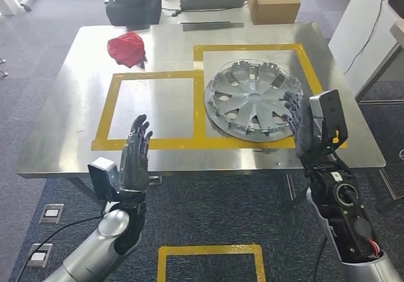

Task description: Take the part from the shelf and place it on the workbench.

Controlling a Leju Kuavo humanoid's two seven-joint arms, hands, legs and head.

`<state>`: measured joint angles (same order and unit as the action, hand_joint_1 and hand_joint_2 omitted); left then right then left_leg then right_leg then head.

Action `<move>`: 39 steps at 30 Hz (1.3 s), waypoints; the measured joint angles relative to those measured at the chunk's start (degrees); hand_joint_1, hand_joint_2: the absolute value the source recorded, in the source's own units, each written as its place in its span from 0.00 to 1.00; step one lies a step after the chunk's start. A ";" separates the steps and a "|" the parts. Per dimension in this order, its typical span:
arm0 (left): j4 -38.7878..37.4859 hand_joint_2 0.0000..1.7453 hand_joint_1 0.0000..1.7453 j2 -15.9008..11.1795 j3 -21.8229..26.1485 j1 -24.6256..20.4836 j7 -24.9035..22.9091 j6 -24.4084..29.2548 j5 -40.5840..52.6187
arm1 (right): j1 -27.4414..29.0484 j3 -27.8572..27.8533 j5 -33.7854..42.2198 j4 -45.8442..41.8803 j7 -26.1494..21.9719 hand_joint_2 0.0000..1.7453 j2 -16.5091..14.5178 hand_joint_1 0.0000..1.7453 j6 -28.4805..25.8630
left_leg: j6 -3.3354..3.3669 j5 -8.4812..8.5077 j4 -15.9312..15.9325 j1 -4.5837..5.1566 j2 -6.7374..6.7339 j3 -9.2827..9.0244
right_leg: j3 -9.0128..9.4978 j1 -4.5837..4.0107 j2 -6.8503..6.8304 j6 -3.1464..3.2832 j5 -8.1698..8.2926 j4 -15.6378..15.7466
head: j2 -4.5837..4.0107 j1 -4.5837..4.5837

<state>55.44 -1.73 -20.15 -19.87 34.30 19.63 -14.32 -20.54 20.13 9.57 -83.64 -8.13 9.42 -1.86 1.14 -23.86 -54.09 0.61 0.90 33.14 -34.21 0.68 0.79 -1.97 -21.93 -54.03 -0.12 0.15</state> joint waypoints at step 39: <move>2.48 0.00 0.00 -0.34 -0.09 0.45 -1.37 1.40 -0.71 | 1.80 -0.28 0.07 -3.22 0.20 0.00 0.58 0.00 0.81 | 0.92 -1.55 -0.56 -0.68 -0.90 -2.03 | -2.75 0.69 -0.31 -1.39 -0.34 -3.08 | -0.01 1.57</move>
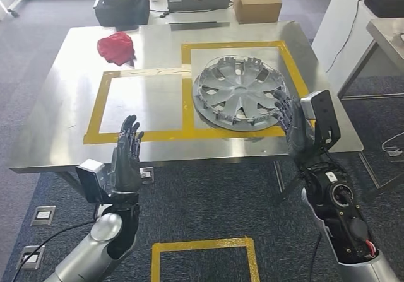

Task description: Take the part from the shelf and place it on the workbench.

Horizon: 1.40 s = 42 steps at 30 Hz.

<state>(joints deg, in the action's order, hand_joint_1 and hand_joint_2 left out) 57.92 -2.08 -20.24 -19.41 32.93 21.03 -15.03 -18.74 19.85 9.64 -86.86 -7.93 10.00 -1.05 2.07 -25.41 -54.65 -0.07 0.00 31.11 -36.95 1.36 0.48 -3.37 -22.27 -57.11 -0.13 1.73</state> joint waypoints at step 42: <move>-0.12 0.00 0.00 -0.11 -1.01 -1.00 0.85 -1.34 -0.77 | 0.14 -0.18 0.00 -1.34 0.50 0.00 0.92 0.00 -0.56 | -0.58 4.41 -0.15 0.22 0.05 4.24 | 10.33 -1.55 -0.21 2.43 -5.27 3.27 | 0.01 -3.59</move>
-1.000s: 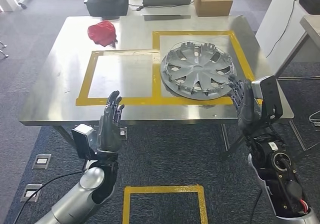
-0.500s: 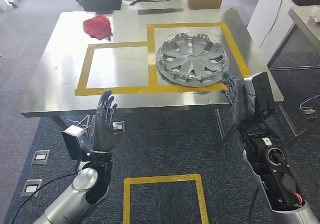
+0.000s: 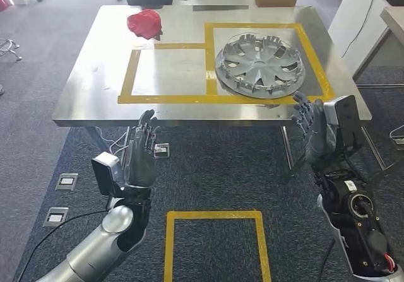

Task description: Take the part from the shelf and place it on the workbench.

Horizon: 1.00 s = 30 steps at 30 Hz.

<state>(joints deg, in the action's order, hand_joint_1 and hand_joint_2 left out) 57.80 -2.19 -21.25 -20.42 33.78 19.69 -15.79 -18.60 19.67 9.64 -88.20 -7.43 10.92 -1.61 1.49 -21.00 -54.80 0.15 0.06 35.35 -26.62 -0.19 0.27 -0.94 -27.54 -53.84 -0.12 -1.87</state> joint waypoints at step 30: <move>-0.51 0.00 0.00 0.02 -0.37 0.07 0.51 0.63 -0.76 | -0.70 -0.31 0.09 -0.01 0.41 0.00 0.49 0.00 0.19 | 0.19 -0.13 -0.29 -0.30 0.22 -0.11 | -1.12 0.29 -0.01 -0.33 0.89 -0.29 | 0.00 -0.60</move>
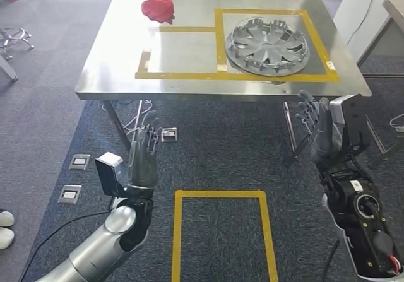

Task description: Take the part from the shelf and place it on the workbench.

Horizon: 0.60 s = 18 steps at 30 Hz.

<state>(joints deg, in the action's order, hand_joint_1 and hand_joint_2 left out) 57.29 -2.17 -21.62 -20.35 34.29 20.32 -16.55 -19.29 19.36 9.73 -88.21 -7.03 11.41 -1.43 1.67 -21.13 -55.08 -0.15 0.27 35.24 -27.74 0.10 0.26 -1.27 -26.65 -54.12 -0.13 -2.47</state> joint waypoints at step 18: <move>0.53 0.00 0.00 -0.47 -0.28 1.02 -1.19 1.61 0.28 | 0.40 0.05 -0.01 -0.16 0.88 0.00 0.13 0.00 0.64 | -1.14 -5.16 -0.93 -0.47 0.18 -4.02 | -7.41 0.98 -0.60 -1.36 5.64 -0.98 | 0.01 2.57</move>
<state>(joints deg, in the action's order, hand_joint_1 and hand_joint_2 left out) 57.82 -2.64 -21.90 -19.33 33.10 21.93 -16.27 -18.89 19.41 9.72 -88.37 -6.14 11.54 -0.78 0.53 -26.29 -56.01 -0.62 0.45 31.22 -35.15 1.08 -0.34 -2.63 -21.00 -55.10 -0.12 0.11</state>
